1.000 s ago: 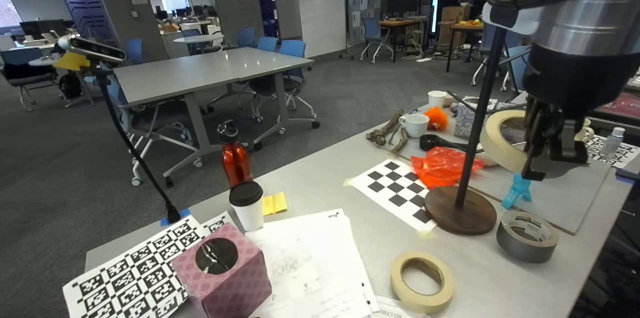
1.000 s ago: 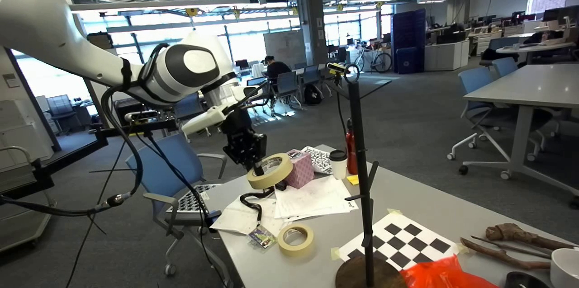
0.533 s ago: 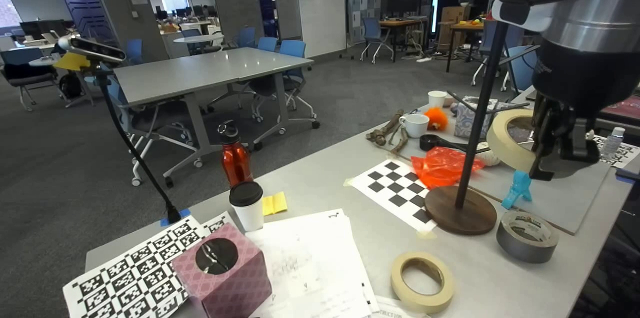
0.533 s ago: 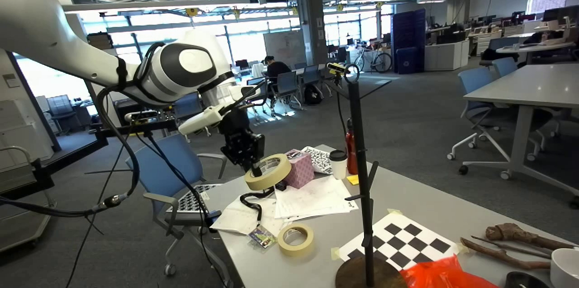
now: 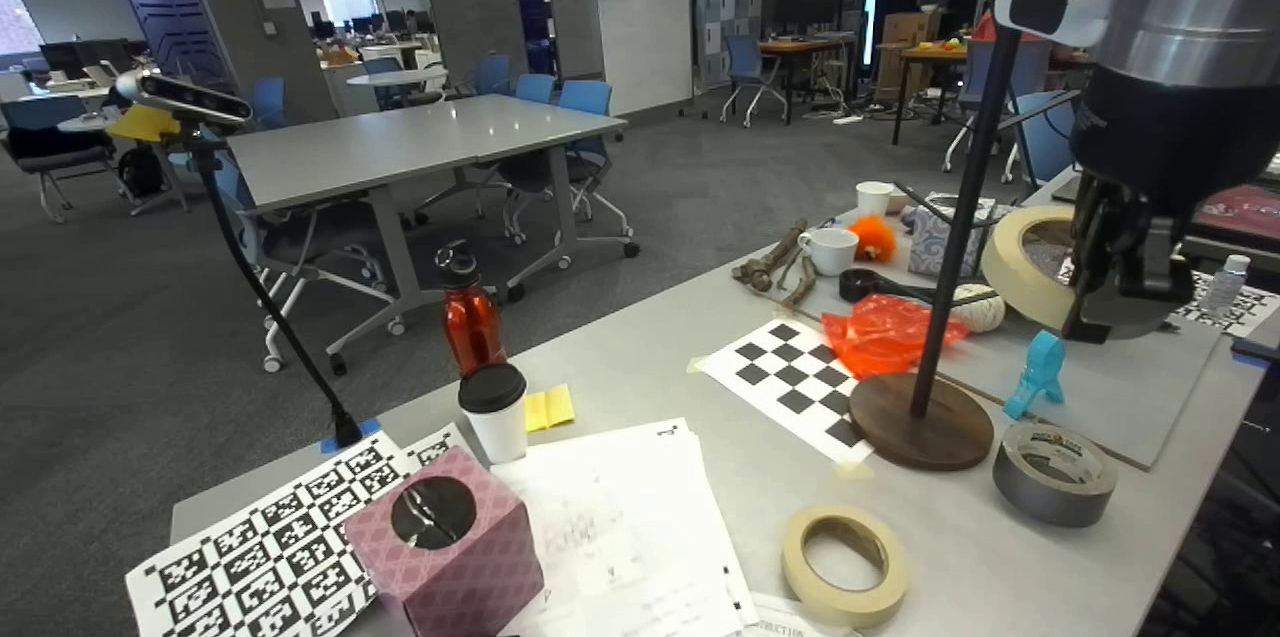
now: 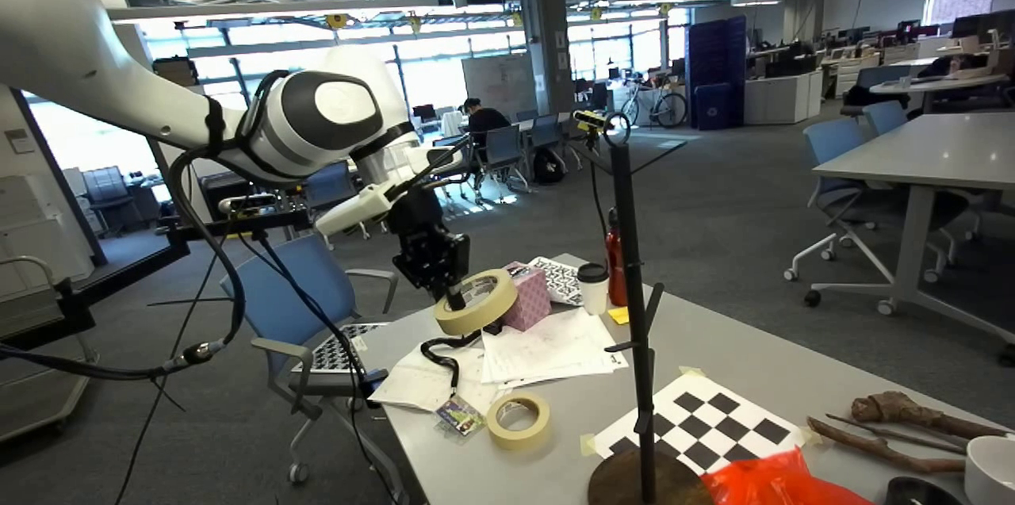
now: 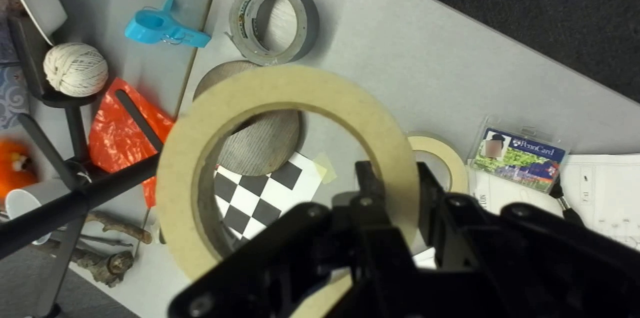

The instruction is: Put the masking tape on the rack.

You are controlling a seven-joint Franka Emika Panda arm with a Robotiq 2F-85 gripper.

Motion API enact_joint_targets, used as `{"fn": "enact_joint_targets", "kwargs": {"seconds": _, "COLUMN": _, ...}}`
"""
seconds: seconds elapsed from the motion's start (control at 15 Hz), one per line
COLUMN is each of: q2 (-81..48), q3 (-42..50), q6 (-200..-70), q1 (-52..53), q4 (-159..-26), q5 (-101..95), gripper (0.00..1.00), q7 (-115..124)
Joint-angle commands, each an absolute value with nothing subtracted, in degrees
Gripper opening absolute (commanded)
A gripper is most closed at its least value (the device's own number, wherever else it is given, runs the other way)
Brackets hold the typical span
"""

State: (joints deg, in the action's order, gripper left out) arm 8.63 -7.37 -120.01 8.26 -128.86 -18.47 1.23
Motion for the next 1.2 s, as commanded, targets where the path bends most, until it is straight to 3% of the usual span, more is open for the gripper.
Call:
{"fn": "enact_joint_targets", "kwargs": {"seconds": 0.0, "q2": 13.16, "q3": -6.67, "q6": -119.83, "q1": 6.45, "q4": -130.73, "q5": -19.09, "gripper": 0.05, "q7": 1.82}}
{"fn": "enact_joint_targets", "kwargs": {"seconds": 1.13, "q2": 23.89, "q3": -2.87, "q6": -122.11, "q1": -1.26, "q4": -132.83, "q5": -21.19, "gripper": 0.05, "q7": 4.42}}
